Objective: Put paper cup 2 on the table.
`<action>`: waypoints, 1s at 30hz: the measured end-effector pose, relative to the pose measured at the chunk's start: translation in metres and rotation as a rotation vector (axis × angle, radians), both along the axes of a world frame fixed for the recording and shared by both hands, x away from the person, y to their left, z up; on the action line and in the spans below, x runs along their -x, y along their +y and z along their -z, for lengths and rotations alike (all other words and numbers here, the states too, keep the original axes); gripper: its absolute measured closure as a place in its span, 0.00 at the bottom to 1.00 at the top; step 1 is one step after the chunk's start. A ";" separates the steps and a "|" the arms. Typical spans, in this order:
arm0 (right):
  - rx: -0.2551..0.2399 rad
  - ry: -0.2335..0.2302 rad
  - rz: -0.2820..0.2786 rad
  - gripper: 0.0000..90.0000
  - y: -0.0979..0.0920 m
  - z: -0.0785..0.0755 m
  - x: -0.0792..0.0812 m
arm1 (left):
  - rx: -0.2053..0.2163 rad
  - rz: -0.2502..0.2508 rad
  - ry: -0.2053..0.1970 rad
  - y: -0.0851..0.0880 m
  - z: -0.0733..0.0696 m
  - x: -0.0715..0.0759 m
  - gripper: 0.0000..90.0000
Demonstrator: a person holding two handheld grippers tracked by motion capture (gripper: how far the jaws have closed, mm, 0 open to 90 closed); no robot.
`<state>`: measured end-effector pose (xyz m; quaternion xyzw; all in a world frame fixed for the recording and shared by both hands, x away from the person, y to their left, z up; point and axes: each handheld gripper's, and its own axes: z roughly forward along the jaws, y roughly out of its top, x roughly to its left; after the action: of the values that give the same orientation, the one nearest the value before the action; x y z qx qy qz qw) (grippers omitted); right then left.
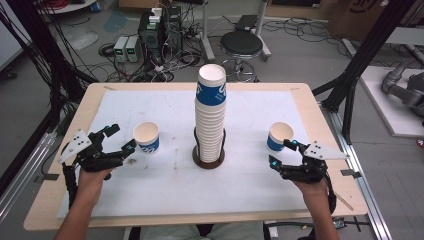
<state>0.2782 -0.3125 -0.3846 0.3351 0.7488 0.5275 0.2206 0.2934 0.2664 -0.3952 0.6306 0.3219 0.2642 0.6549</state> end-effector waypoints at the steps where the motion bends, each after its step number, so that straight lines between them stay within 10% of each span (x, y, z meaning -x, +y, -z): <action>1: 0.001 0.002 0.007 0.23 -0.001 0.000 0.001 | 0.000 0.002 -0.003 -0.001 -0.001 0.001 0.15; 30: 0.028 -0.014 0.026 0.23 0.003 -0.003 0.004 | 0.000 0.004 -0.002 0.003 0.003 0.007 0.15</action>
<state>0.2742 -0.3093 -0.3821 0.3382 0.7501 0.5163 0.2374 0.2868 0.2699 -0.3981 0.6311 0.3197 0.2637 0.6558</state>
